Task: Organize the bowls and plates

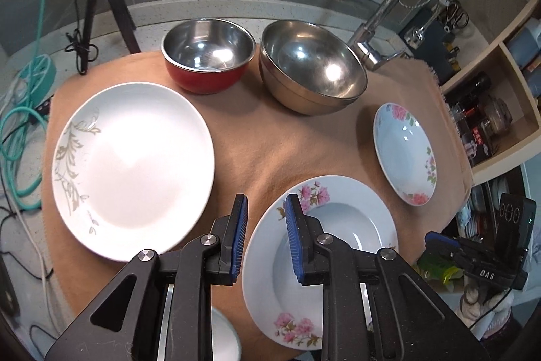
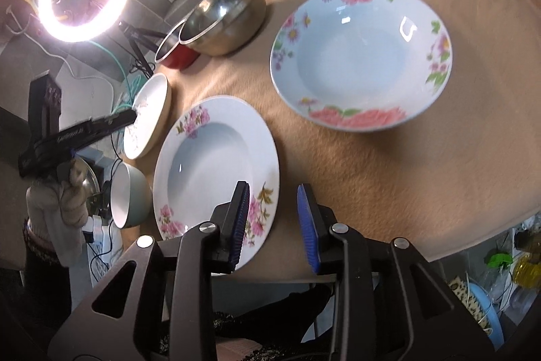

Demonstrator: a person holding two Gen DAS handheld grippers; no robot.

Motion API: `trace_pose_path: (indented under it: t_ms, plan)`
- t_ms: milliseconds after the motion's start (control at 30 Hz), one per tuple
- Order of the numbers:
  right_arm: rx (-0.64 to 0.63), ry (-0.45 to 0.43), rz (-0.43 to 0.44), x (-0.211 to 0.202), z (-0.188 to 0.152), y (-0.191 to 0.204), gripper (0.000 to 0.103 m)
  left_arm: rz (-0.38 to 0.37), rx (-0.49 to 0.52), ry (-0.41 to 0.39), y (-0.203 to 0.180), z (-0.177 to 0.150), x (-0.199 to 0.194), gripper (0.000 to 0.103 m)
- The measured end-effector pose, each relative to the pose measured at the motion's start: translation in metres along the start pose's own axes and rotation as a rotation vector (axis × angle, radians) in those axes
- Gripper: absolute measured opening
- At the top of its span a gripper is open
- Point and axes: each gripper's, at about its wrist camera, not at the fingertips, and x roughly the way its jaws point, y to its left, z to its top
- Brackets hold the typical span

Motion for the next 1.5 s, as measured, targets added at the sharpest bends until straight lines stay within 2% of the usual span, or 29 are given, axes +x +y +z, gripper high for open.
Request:
trace_pose_path:
  t_ms: [300,567,1033,1500]
  plan:
    - [-0.02,-0.054,-0.038,-0.023,0.03,-0.017,0.031,-0.058,-0.078,-0.06,-0.021,-0.021,-0.013,0.021]
    - [-0.049,-0.076,-0.083,-0.042,0.067,-0.051,0.031,-0.105,-0.077,-0.03,-0.063,-0.018,0.016,0.021]
    - [-0.018,-0.036,-0.091,-0.042,0.107,-0.124,0.031,-0.159,-0.106,0.015,-0.104,0.011,0.071,0.021]
    - [0.015,0.028,-0.026,-0.022,0.127,-0.159,0.031,-0.169,-0.148,0.082,-0.117,0.029,0.109,0.021]
